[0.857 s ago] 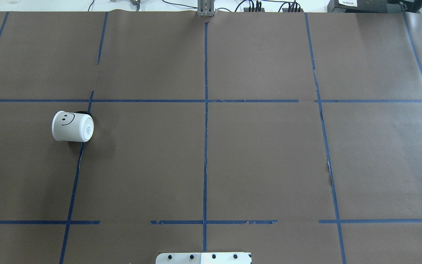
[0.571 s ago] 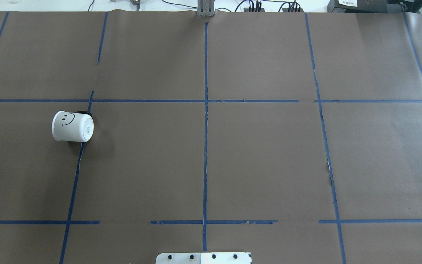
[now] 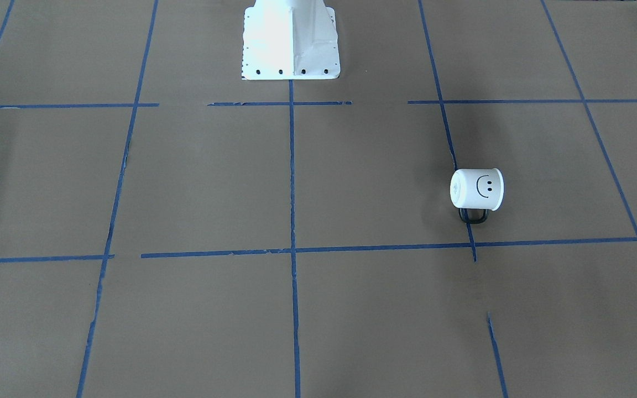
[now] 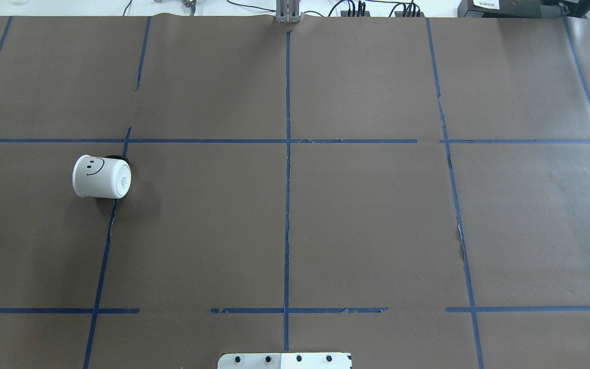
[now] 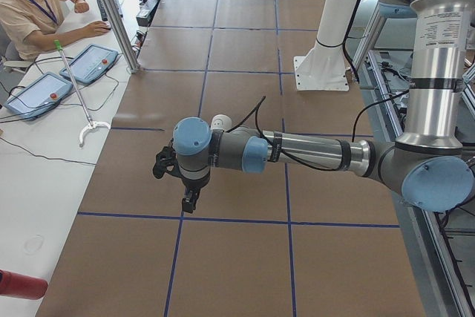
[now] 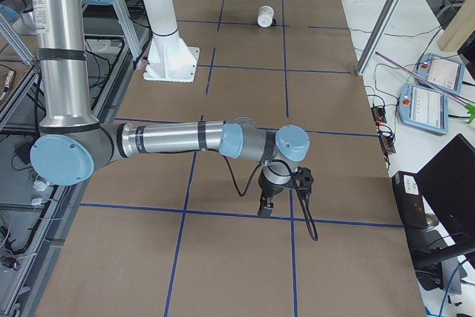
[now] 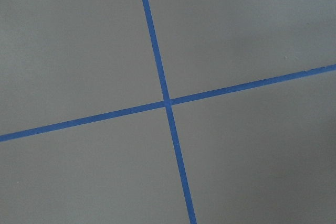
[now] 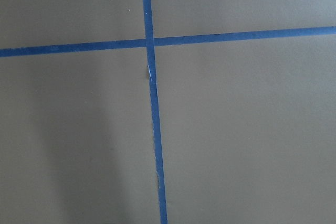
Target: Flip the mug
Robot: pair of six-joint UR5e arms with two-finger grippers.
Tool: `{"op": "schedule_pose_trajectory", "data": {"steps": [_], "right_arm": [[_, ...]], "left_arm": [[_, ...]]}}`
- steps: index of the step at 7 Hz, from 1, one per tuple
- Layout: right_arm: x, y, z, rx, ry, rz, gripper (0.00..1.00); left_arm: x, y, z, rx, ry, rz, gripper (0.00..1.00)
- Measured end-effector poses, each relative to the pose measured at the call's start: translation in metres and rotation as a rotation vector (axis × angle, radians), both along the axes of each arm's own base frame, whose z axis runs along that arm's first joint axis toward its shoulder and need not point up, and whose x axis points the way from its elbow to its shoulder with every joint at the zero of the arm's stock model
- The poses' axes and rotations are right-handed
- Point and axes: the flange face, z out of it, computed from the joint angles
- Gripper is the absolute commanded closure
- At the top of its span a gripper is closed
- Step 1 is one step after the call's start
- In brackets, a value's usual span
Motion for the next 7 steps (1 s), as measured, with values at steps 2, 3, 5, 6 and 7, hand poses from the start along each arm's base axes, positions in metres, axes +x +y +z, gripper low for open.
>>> {"op": "schedule_pose_trajectory", "data": {"steps": [2,3,5,6,7], "right_arm": [[0.000,0.000,0.000,0.000,0.000,0.000,0.00],[0.000,0.000,0.000,0.000,0.000,0.000,0.00],[0.000,0.000,0.000,0.000,0.000,0.000,0.00],[0.000,0.000,0.000,0.000,0.000,0.000,0.00],[0.000,0.000,0.000,0.000,0.000,0.000,0.00]], "left_arm": [[0.040,-0.014,-0.021,0.020,0.024,-0.038,0.00],[0.073,-0.016,-0.031,0.021,0.057,-0.066,0.00],[0.118,0.009,-0.027,0.081,0.168,-0.122,0.00],[0.132,0.024,-0.014,0.112,0.252,-0.152,0.00],[0.146,0.038,-0.001,0.127,0.334,-0.165,0.00]]}}
